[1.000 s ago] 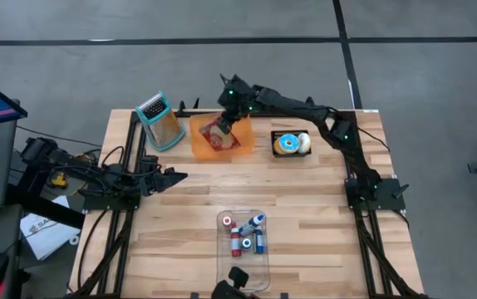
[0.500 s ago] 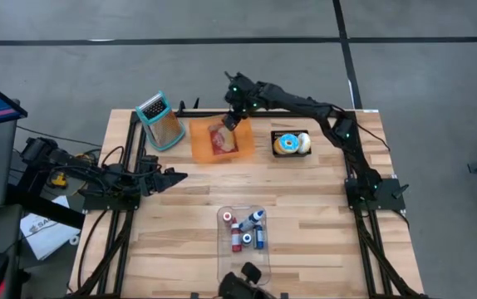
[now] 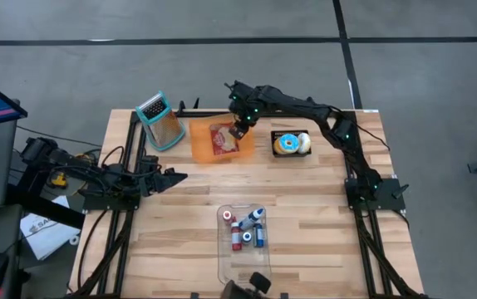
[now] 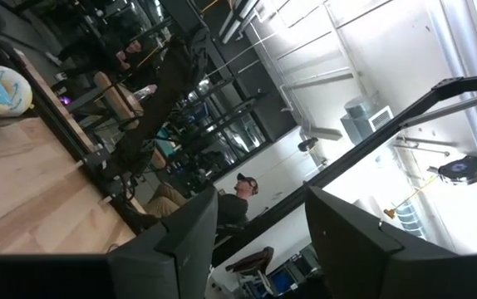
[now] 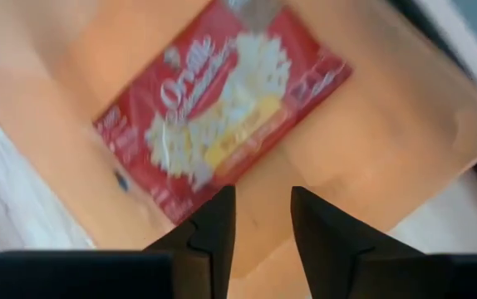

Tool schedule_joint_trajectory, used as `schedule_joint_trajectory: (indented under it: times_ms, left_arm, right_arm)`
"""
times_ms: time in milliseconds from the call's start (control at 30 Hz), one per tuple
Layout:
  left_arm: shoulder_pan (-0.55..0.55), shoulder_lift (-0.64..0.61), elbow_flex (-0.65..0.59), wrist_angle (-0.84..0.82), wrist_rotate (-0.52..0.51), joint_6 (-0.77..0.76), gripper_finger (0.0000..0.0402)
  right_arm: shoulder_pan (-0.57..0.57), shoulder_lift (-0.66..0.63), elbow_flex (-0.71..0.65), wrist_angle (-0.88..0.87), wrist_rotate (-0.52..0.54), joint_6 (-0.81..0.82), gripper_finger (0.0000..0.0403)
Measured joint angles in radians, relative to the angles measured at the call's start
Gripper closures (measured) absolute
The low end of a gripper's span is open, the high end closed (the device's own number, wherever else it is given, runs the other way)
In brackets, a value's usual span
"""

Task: Pick & Place Food Item
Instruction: Put the red popcorn bag into the orange bin

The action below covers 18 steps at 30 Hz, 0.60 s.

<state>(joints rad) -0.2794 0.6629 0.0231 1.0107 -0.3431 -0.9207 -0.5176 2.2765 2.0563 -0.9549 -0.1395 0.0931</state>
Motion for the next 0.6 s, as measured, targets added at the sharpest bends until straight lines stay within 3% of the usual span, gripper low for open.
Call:
schedule_joint_trajectory:
  times_ms: [333, 500, 600]
  left_arm:
    - [0.0, 0.0, 0.0, 0.0, 0.001, 0.002, 0.022]
    - [0.0, 0.0, 0.0, 0.0, 0.008, 0.005, 0.022]
    - [0.0, 0.0, 0.0, 0.0, 0.014, 0.006, 0.022]
  right_arm:
    - [0.069, -0.066, 0.001, -0.08, 0.016, -0.057, 0.0317]
    - [0.119, -0.064, -0.002, -0.182, 0.151, -0.083, 0.0335]
    - [0.146, -0.063, -0.036, -0.139, 0.198, -0.074, 0.0356]
